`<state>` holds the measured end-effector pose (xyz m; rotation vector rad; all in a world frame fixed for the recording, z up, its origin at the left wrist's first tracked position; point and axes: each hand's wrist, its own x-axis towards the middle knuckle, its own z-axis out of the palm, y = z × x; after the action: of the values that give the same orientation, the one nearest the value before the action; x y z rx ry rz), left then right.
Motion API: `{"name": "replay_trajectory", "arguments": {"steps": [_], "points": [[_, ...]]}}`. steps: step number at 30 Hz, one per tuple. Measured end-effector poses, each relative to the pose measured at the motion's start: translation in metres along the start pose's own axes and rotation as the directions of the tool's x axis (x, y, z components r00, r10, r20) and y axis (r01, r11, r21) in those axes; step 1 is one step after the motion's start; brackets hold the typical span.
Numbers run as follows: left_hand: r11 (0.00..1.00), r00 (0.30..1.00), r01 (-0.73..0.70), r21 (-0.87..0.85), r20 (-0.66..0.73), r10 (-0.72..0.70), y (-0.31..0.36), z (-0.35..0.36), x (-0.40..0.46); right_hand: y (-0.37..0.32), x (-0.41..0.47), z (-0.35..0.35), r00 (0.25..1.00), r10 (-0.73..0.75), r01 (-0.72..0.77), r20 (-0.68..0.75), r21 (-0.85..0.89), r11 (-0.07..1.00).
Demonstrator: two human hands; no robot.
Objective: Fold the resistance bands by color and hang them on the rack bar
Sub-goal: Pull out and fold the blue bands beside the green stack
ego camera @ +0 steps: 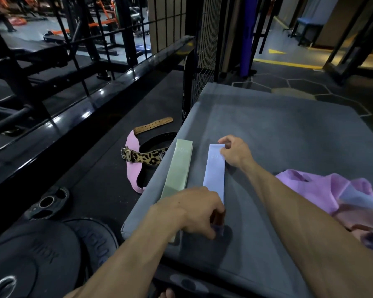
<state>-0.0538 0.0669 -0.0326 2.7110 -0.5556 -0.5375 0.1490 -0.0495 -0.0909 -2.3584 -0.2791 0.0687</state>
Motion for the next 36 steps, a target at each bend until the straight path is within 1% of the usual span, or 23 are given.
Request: {"name": "replay_trajectory", "arguments": {"steps": [3, 8, 10, 13, 15, 18, 20, 21, 23, 25, 29, 31, 33, 36], "points": [[0.999, 1.000, -0.022, -0.040, -0.007, 0.022, -0.001, 0.000, -0.006, -0.003, -0.006, -0.001, 1.000, 0.005, -0.005, 0.011, 0.020, 1.000], [0.999, 0.994, 0.027, -0.046, 0.102, -0.022, 0.002, 0.008, -0.005, -0.007, -0.025, -0.007, 1.000, -0.008, 0.009, 0.018, -0.040, 0.999], [0.999, 0.992, 0.028, -0.037, 0.122, -0.023, 0.007, 0.007, -0.005, -0.005, -0.037, -0.018, 0.999, -0.034, 0.035, 0.017, -0.078, 0.996], [0.999, 0.998, 0.026, -0.044, 0.053, -0.024, 0.014, 0.005, -0.005, 0.004, -0.061, -0.053, 0.993, -0.114, 0.115, 0.014, -0.131, 0.985], [0.999, 1.000, 0.021, -0.025, -0.018, -0.021, 0.018, 0.007, -0.002, 0.017, -0.078, -0.087, 0.990, -0.138, 0.134, -0.003, -0.215, 0.967], [1.000, 0.996, -0.027, -0.006, -0.090, 0.026, 0.032, 0.007, 0.004, 0.044, -0.106, -0.147, 0.995, -0.089, 0.067, -0.045, -0.362, 0.930], [0.999, 0.993, -0.053, -0.005, -0.104, 0.052, 0.046, 0.006, 0.009, 0.068, -0.123, -0.183, 0.988, -0.080, 0.011, -0.128, -0.468, 0.884], [0.998, 0.992, -0.060, -0.005, -0.108, 0.059, 0.053, 0.006, 0.011, 0.080, -0.131, -0.198, 0.982, -0.067, -0.030, -0.175, -0.496, 0.868], [0.997, 0.989, -0.083, -0.009, -0.124, 0.081, 0.067, 0.006, 0.019, 0.102, -0.148, -0.219, 0.969, -0.007, -0.120, -0.247, -0.493, 0.861], [0.995, 0.984, -0.104, -0.010, -0.143, 0.101, 0.080, 0.008, 0.026, 0.121, -0.164, -0.228, 0.960, 0.052, -0.183, -0.276, -0.475, 0.861], [0.994, 0.984, -0.104, -0.020, -0.150, 0.100, 0.098, 0.011, 0.038, 0.142, -0.182, -0.220, 0.964, 0.138, -0.226, -0.226, -0.428, 0.875], [0.995, 0.985, -0.096, -0.026, -0.147, 0.092, 0.104, 0.015, 0.041, 0.143, -0.181, -0.217, 0.961, 0.177, -0.259, -0.214, -0.458, 0.850], [0.996, 0.984, -0.091, -0.020, -0.153, 0.087, 0.108, 0.016, 0.044, 0.140, -0.176, -0.214, 0.948, 0.198, -0.299, -0.248, -0.488, 0.820], [0.997, 0.982, -0.079, -0.012, -0.170, 0.076, 0.112, 0.016, 0.048, 0.136, -0.172, -0.214, 0.934, 0.185, -0.328, -0.306, -0.527, 0.784]]}}
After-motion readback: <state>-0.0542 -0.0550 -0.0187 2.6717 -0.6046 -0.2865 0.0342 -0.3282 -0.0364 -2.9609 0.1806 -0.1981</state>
